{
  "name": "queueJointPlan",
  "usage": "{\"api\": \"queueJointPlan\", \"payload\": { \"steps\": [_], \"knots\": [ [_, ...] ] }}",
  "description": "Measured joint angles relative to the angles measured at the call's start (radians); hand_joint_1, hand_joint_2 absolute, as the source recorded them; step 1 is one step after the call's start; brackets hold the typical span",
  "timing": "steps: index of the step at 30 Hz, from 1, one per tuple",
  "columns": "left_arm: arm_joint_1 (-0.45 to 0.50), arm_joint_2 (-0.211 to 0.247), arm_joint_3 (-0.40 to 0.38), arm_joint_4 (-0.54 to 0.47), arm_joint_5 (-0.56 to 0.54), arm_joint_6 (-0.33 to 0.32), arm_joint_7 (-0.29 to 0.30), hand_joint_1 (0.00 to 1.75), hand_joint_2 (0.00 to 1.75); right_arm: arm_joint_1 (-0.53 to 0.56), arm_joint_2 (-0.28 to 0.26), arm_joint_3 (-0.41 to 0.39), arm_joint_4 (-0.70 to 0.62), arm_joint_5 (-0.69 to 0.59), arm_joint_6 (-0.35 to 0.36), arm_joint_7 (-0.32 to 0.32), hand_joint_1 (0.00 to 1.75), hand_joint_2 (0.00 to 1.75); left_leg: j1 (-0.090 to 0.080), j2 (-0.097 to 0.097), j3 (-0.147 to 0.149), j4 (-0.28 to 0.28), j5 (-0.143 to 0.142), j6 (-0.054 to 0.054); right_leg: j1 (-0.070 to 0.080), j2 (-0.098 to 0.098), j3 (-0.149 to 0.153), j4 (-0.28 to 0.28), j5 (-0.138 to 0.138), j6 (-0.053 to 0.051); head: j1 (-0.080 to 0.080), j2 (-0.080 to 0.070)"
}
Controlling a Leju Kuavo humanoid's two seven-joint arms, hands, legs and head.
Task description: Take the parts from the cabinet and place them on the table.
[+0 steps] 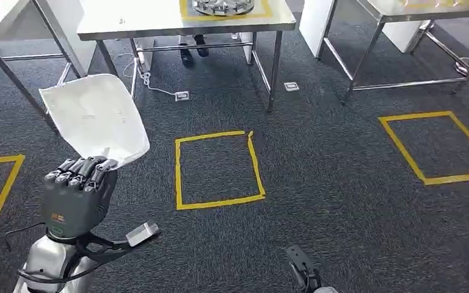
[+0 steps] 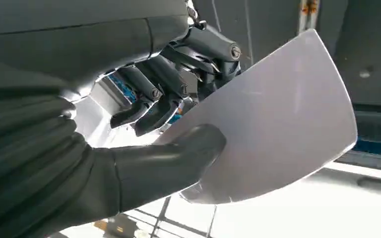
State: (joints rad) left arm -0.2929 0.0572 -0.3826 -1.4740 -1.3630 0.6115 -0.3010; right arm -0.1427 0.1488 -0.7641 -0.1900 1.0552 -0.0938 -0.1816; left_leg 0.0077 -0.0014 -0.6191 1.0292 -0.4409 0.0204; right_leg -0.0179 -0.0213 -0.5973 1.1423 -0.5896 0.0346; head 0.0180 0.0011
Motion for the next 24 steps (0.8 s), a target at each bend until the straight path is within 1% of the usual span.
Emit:
{"api": "queueJointPlan", "payload": {
  "steps": [1, 2, 3, 4, 5, 6, 7, 8, 9, 10, 11, 12, 13, 14, 15, 16, 17, 18, 19, 20, 21, 22, 23, 24],
  "knots": [
    [-0.002, 0.0, -0.003, 0.0, 0.0, 0.001, -0.002, 1.75, 1.75, 0.003, 0.0, 0.0, 0.0, 0.0, 0.0, 0.0, 0.0, 0.0, 0.0, -0.013, -0.001, 0.0, 0.0, 0.002, 0.0, 0.011, -0.038, 0.079, -0.035, 0.002, 0.002, 0.0],
    [-0.002, 0.0, -0.005, 0.001, 0.0, 0.001, -0.002, 1.75, 1.75, 0.006, -0.001, 0.0, 0.0, 0.0, 0.0, 0.001, 0.0, 0.0, -0.001, -0.027, -0.002, 0.001, 0.0, 0.002, 0.001, 0.015, -0.077, 0.154, -0.061, 0.003, 0.001, 0.0],
    [-0.002, 0.0, -0.005, 0.003, 0.0, 0.001, -0.003, 1.75, 1.75, 0.008, -0.001, 0.0, 0.0, -0.001, 0.0, 0.001, 0.0, 0.0, -0.001, -0.041, -0.003, 0.002, 0.0, 0.002, 0.001, 0.015, -0.1, 0.192, -0.062, 0.003, 0.002, 0.0],
    [-0.002, 0.0, -0.005, 0.005, 0.0, 0.001, -0.003, 1.75, 1.75, 0.008, -0.001, 0.0, 0.0, -0.001, 0.0, 0.001, 0.0, 0.0, -0.001, -0.056, -0.003, 0.003, 0.001, 0.001, 0.0, 0.016, -0.097, 0.178, -0.038, 0.003, 0.002, 0.0],
    [-0.002, 0.0, -0.006, 0.006, 0.0, 0.001, -0.003, 1.75, 1.75, 0.007, -0.002, 0.0, 0.0, -0.001, 0.0, 0.001, 0.0, 0.0, 0.0, -0.071, -0.003, 0.005, 0.002, -0.001, -0.002, 0.018, -0.072, 0.12, 0.005, 0.002, 0.002, 0.0],
    [-0.003, 0.0, -0.007, 0.006, 0.0, 0.002, -0.003, 1.75, 1.75, 0.007, -0.002, 0.0, 0.0, -0.001, 0.0, 0.001, 0.0, 0.0, 0.001, -0.085, -0.003, 0.007, 0.002, -0.003, -0.004, 0.026, -0.036, 0.04, 0.05, 0.002, 0.002, 0.0],
    [-0.003, 0.0, -0.007, 0.006, 0.0, 0.002, -0.003, 1.75, 1.75, 0.006, -0.003, 0.0, 0.0, -0.001, 0.0, 0.001, 0.0, 0.0, 0.002, -0.098, -0.003, 0.01, 0.002, -0.007, -0.008, 0.049, 0.004, -0.044, 0.091, 0.001, 0.003, 0.0],
    [-0.003, 0.0, -0.008, 0.006, 0.0, 0.002, -0.003, 1.75, 1.75, 0.005, -0.004, 0.0, 0.0, -0.001, 0.0, 0.001, 0.0, 0.0, 0.003, -0.107, -0.007, 0.012, 0.002, -0.013, -0.015, 0.11, 0.024, -0.086, 0.08, -0.001, 0.002, 0.0],
    [-0.007, 0.0, -0.009, 0.006, 0.0, 0.002, -0.003, 1.75, 1.75, 0.005, -0.004, 0.0, 0.0, -0.001, 0.0, 0.0, 0.0, 0.0, 0.0, -0.123, -0.017, 0.018, 0.003, -0.023, -0.015, 0.124, 0.025, -0.103, 0.076, -0.002, 0.0, 0.0],
    [-0.008, -0.001, -0.011, 0.006, 0.0, 0.002, -0.003, 1.75, 1.75, 0.006, -0.004, 0.0, 0.0, -0.001, 0.0, 0.001, 0.0, 0.0, 0.004, -0.136, -0.021, 0.013, 0.011, -0.034, -0.009, 0.109, 0.023, -0.1, 0.079, -0.007, 0.002, 0.0],
    [-0.007, -0.001, -0.011, 0.006, 0.0, 0.002, -0.003, 1.75, 1.75, 0.007, -0.003, -0.001, 0.0, -0.001, 0.0, 0.001, 0.0, 0.0, 0.006, -0.147, -0.022, 0.006, 0.014, -0.041, -0.005, 0.098, 0.024, -0.1, 0.078, -0.014, 0.001, 0.0],
    [-0.007, 0.0, -0.011, 0.006, 0.001, 0.002, -0.003, 1.75, 1.75, 0.006, -0.004, -0.001, 0.0, -0.001, 0.0, 0.001, 0.0, 0.0, 0.008, -0.162, -0.024, 0.001, 0.019, -0.05, -0.003, 0.085, 0.032, -0.102, 0.083, -0.023, 0.002, 0.0],
    [-0.006, 0.003, -0.011, 0.006, 0.001, 0.002, -0.003, 1.75, 1.75, 0.004, -0.002, -0.001, 0.0, -0.001, 0.0, 0.0, 0.0, 0.0, 0.008, -0.158, -0.03, 0.004, 0.02, -0.053, -0.013, 0.066, 0.033, -0.112, 0.089, -0.032, 0.002, 0.0],
    [-0.006, 0.003, -0.011, 0.006, 0.002, 0.003, -0.003, 1.75, 1.75, 0.002, -0.003, -0.001, 0.0, -0.001, 0.0, 0.0, 0.0, 0.0, 0.0, -0.089, -0.039, 0.028, 0.002, -0.054, -0.01, 0.055, 0.036, -0.115, 0.092, -0.038, -0.003, 0.0],
    [-0.009, 0.004, -0.011, 0.006, 0.002, 0.003, -0.003, 1.75, 1.75, 0.002, -0.003, -0.001, 0.0, -0.001, 0.0, 0.0, 0.0, 0.0, 0.0, -0.04, -0.066, 0.085, -0.034, -0.056, -0.006, 0.041, 0.036, -0.115, 0.091, -0.046, -0.01, 0.0],
    [-0.01, 0.004, -0.012, 0.006, 0.003, 0.004, -0.003, 1.75, 1.75, 0.005, -0.003, -0.001, 0.0, -0.001, 0.0, 0.0, 0.0, 0.0, 0.002, -0.019, -0.103, 0.165, -0.075, -0.059, -0.002, 0.024, 0.036, -0.115, 0.09, -0.048, -0.011, 0.0],
    [-0.009, 0.004, -0.012, 0.006, 0.005, 0.004, -0.004, 1.75, 1.75, 0.007, -0.003, -0.001, 0.0, -0.002, 0.0, 0.0, 0.0, 0.0, 0.002, -0.013, -0.126, 0.214, -0.096, -0.061, 0.0, 0.014, 0.035, -0.114, 0.089, -0.05, -0.01, 0.0],
    [-0.007, 0.004, -0.013, 0.008, 0.011, 0.005, -0.004, 1.75, 1.75, 0.009, -0.003, -0.001, 0.0, -0.002, 0.0, 0.0, 0.0, 0.0, 0.002, -0.008, -0.165, 0.298, -0.124, -0.063, 0.002, -0.008, 0.035, -0.113, 0.087, -0.052, -0.01, 0.0],
    [-0.006, 0.004, -0.013, 0.011, 0.018, 0.003, -0.005, 1.75, 1.75, 0.009, -0.004, -0.001, 0.0, -0.004, 0.0, 0.0, 0.0, 0.0, 0.003, -0.007, -0.167, 0.306, -0.115, -0.063, 0.003, -0.018, 0.035, -0.113, 0.086, -0.053, -0.011, 0.0],
    [-0.007, 0.005, -0.013, 0.015, 0.037, -0.011, -0.015, 1.75, 1.75, 0.008, -0.004, -0.001, 0.0, -0.008, 0.001, 0.0, 0.0, 0.0, 0.003, -0.005, -0.142, 0.262, -0.085, -0.063, 0.003, -0.027, 0.036, -0.112, 0.084, -0.051, -0.011, 0.0],
    [-0.007, 0.005, -0.013, 0.016, 0.063, -0.032, -0.028, 1.75, 1.75, 0.007, -0.004, -0.001, 0.0, -0.01, 0.002, -0.002, 0.0, 0.0, 0.002, -0.003, -0.098, 0.188, -0.047, -0.06, 0.003, -0.033, 0.037, -0.11, 0.083, -0.048, -0.01, 0.0],
    [-0.008, 0.005, -0.016, 0.016, 0.091, -0.055, -0.045, 1.75, 1.75, 0.005, -0.004, -0.003, 0.0, -0.016, 0.003, -0.005, 0.0, 0.0, 0.002, 0.003, -0.042, 0.089, -0.009, -0.056, 0.003, -0.04, 0.039, -0.108, 0.08, -0.045, -0.011, 0.0],
    [-0.008, 0.007, -0.021, 0.017, 0.114, -0.073, -0.06, 1.75, 1.75, 0.003, -0.004, -0.006, 0.0, -0.021, 0.003, -0.006, 0.0, 0.0, 0.001, 0.016, -0.008, 0.019, -0.012, -0.05, 0.003, -0.046, 0.039, -0.107, 0.078, -0.042, -0.011, 0.0],
    [-0.008, 0.008, -0.027, 0.017, 0.126, -0.082, -0.073, 1.75, 1.75, 0.001, -0.004, -0.008, 0.0, -0.026, 0.003, -0.01, 0.0, 0.0, -0.007, 0.016, 0.002, 0.013, -0.014, -0.042, 0.01, -0.048, 0.035, -0.105, 0.076, -0.036, -0.01, 0.0]
  ]
}}
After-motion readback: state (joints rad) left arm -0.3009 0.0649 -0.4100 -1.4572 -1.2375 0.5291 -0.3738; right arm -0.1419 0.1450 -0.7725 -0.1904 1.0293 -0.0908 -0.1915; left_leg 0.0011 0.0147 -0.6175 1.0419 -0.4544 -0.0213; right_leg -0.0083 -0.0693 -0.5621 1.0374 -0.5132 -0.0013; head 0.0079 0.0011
